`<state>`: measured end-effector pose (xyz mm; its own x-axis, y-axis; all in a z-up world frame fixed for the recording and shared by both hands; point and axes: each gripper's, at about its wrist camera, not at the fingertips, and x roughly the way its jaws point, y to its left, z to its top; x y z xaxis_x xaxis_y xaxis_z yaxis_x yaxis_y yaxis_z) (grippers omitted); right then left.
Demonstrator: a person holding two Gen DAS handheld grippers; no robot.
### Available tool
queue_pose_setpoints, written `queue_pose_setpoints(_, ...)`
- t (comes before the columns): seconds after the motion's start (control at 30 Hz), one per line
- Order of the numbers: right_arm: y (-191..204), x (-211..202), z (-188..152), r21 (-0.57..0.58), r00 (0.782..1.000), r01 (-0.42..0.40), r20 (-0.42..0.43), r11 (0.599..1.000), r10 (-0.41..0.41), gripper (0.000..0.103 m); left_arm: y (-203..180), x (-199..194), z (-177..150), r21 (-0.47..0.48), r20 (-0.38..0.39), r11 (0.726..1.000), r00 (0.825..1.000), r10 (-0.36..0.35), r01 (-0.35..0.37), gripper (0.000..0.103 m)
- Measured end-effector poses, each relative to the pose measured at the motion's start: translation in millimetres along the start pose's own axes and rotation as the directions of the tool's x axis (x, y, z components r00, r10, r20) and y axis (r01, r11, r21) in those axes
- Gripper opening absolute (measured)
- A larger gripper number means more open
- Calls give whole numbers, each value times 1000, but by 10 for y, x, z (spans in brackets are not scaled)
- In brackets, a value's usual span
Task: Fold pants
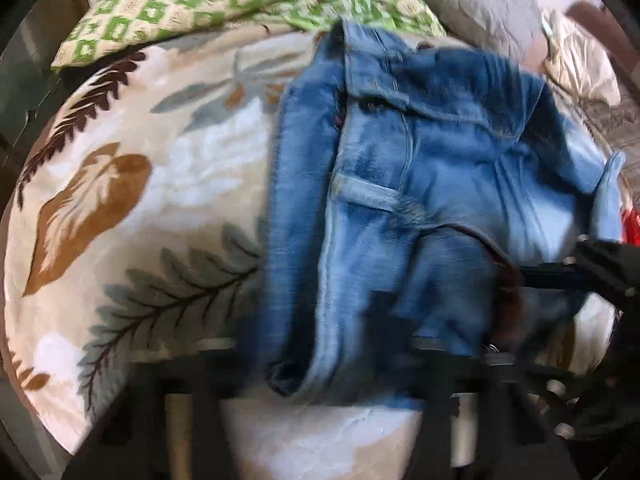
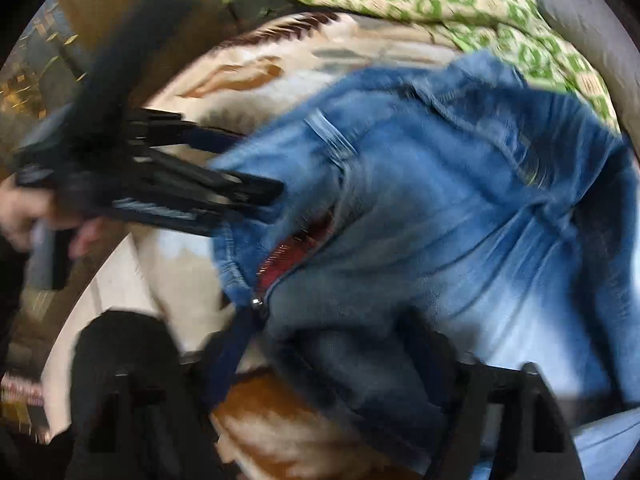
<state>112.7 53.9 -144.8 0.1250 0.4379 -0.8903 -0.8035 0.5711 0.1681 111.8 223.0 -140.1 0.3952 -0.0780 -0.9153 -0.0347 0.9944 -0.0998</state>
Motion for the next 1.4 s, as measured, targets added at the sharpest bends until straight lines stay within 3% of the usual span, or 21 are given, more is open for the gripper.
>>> queue_pose_setpoints(0.03, 35, -5, 1, -14, 999, 22, 29, 1000, -21, 56, 21, -66, -1, -10, 6, 1000, 1000, -17, 18, 18)
queue_pose_setpoints(0.13, 138, -184, 94, -30, 995, -13, 99, 999, 16, 29, 51, -334, -23, 2, 56, 1000, 998, 26, -26, 13)
queue_pose_setpoints(0.23, 239, -366, 168, -64, 986, -34, 160, 997, 44, 29, 190, -478, -84, -46, 67, 999, 997, 29, -26, 13)
queue_pose_setpoints(0.3, 219, -333, 213, -46, 988, -33, 146, 998, 40, 29, 147, -321, -104, -4, 6, 999, 999, 49, -49, 30)
queue_pose_setpoints(0.37, 153, -282, 232, -10, 996, -19, 88, 1000, 20, 32, 100, -291, -81, 19, -19, 995, 995, 99, -99, 66)
queue_pose_setpoints(0.4, 132, -315, 233, 0, 997, -20, 76, 1000, 20, 36, 102, -358, -20, 12, 14, 991, 991, 133, -133, 73)
queue_pose_setpoints(0.43, 103, -395, 231, -2, 996, -16, 89, 1000, 16, 53, 104, -411, 38, 2, 45, 990, 989, 140, -140, 80)
queue_pose_setpoints(0.47, 39, -568, 228, -9, 991, 13, 131, 1000, -12, 73, 110, -492, 149, -14, 92, 991, 986, 137, -136, 82)
queue_pose_setpoints(0.53, -151, -870, 274, 12, 970, 70, 233, 997, -71, 82, 106, -531, 397, -17, 118, 992, 985, 130, -129, 82)
queue_pose_setpoints(0.63, -567, -1189, 400, 85, 937, 150, 305, 985, -169, 82, 5, -454, 902, 12, 138, 990, 981, 135, -137, 82)
queue_pose_setpoints(0.7, -947, -1286, 510, 146, 925, 187, 307, 971, -225, 82, -62, -264, 1285, 28, 128, 992, 985, 119, -124, 82)
queue_pose_setpoints(0.83, -1665, -1069, 824, 226, 931, 240, 223, 944, -290, 82, -130, 194, 1855, 60, 106, 991, 988, 114, -121, 82)
queue_pose_setpoints(1.03, -2300, -312, 1237, 303, 976, 159, 92, 940, -195, 82, -162, 948, 2300, -2, 18, 997, 997, 71, -71, 82)
queue_pose_setpoints(1.07, -2312, -234, 1210, 301, 981, 154, 69, 941, -183, 82, -164, 991, 2279, -2, 12, 998, 998, 56, -56, 77)
queue_pose_setpoints(1.1, -2334, -92, 1205, 294, 986, 148, 35, 944, -165, 82, -172, 1064, 2255, 9, -3, 999, 999, 34, -34, 62)
queue_pose_setpoints(1.13, -2336, 37, 1208, 287, 987, 150, 9, 946, -160, 75, -184, 1098, 2240, 28, -18, 999, 999, 42, -42, 39)
queue_pose_setpoints(1.17, -2317, 120, 1203, 271, 985, 167, -3, 948, -173, 61, -214, 1068, 2215, 65, 3, 997, 999, 47, -47, 28)
queue_pose_setpoints(1.2, -2248, 154, 1217, 223, 975, 215, 3, 951, -221, 51, -217, 1007, 2206, 78, 9, 996, 999, 34, -34, 25)
queue_pose_setpoints(1.23, -2192, 135, 1238, 191, 975, 212, 18, 958, -220, 15, -193, 919, 2205, 69, 30, 996, 998, 47, -49, 22)
queue_pose_setpoints(1.33, -2028, -25, 1415, 155, 975, 170, 119, 973, -189, 12, 35, 498, 2195, -21, 163, 993, 979, 119, -117, 20)
queue_pose_setpoints(1.4, -1931, -134, 1562, 160, 963, 131, 214, 978, -164, 12, 241, 378, 2175, -79, 160, 991, 980, 118, -107, 20)
